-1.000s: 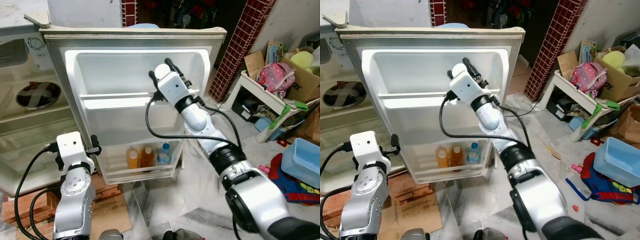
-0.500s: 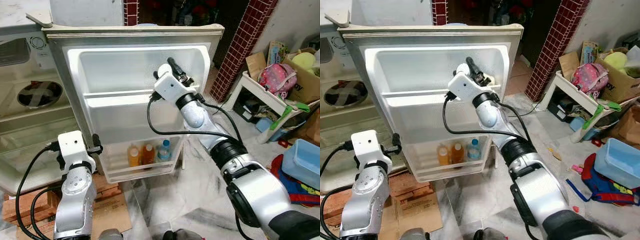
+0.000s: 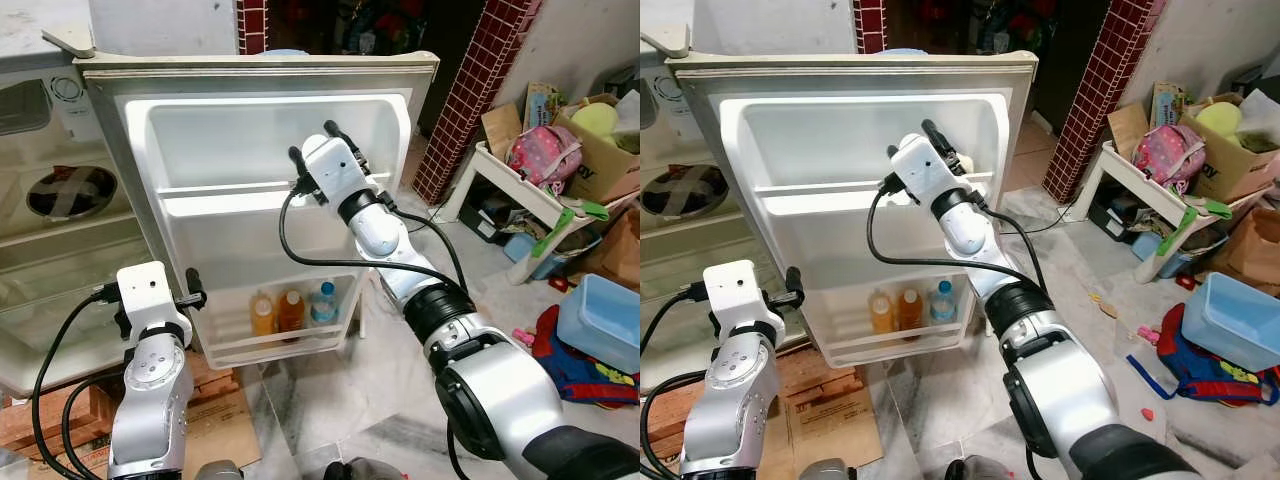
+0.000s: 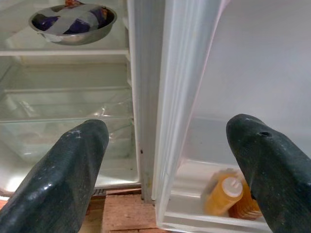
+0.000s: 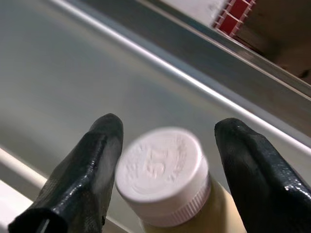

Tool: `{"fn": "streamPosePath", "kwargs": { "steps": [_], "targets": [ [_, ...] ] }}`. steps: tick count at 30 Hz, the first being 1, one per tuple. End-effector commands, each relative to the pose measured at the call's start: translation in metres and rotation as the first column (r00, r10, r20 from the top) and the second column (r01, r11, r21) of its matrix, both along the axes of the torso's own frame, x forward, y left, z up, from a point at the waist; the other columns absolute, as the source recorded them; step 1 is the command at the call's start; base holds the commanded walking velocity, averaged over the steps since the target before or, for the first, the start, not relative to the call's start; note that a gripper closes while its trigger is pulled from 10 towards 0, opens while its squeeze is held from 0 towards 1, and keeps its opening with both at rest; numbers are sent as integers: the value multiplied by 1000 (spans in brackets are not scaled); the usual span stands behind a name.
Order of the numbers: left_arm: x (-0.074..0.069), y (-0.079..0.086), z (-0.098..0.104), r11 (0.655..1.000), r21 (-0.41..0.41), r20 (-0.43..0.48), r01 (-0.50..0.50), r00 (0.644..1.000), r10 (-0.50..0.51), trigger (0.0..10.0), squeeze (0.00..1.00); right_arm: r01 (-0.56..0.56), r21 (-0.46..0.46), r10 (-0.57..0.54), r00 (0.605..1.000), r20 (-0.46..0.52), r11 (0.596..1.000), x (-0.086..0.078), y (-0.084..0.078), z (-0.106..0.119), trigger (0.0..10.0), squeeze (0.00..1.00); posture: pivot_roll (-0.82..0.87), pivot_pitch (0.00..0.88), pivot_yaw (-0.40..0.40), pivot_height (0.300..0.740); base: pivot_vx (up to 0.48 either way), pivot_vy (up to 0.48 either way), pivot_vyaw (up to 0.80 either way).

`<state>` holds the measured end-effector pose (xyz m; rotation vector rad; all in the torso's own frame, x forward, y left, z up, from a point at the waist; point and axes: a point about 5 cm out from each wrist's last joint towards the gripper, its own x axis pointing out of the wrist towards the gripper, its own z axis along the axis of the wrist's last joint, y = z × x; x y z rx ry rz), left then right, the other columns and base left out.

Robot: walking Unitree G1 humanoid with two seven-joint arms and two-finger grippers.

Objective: Restocking fridge

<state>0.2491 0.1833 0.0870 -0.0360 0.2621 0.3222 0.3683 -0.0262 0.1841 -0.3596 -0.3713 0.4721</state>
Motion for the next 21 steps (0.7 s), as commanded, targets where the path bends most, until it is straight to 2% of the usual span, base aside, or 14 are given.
{"fn": "streamPosePath", "kwargs": {
  "steps": [1, 6, 9, 13, 17, 21],
  "targets": [
    [1, -4, 0, 1000, -3, -8, 12, 1000, -12, 10000, 0, -59, 74, 58, 998, 20, 995, -4, 5, 9, 10000, 1000, 123, 0, -92, 740, 0, 0, 0],
    [1, -4, 0, 1000, -5, -9, 10, 1000, -10, 10000, 0, -133, 134, 132, 991, 19, 982, -9, 16, 14, 10000, 1000, 123, 0, -94, 740, 0, 0, 0],
    [2, -5, 0, 1000, -9, -11, 10, 1000, -10, 10000, 0, -166, 248, 177, 984, -21, 954, -10, 19, 20, 10000, 973, 120, 0, -95, 740, 0, 0, 0],
    [2, -6, -1, 1000, -10, -11, 13, 1000, -13, 10000, 0, -158, 258, 165, 986, -5, 953, -8, 14, 25, 10000, 976, 117, 0, -94, 740, 0, 0, 0],
    [3, -6, 0, 1000, -12, 4, 17, 1000, -17, 10000, 0, -124, 250, 120, 992, 31, 960, -6, 1, 28, 10000, 996, 116, 0, -94, 740, 0, 0, 0],
    [2, -7, 4, 1000, -17, 41, 26, 999, -25, 10000, 0, -77, 233, 69, 997, 41, 969, -14, -28, 16, 10000, 1000, 112, 0, -97, 740, 0, 0, 0]
  ]
}}
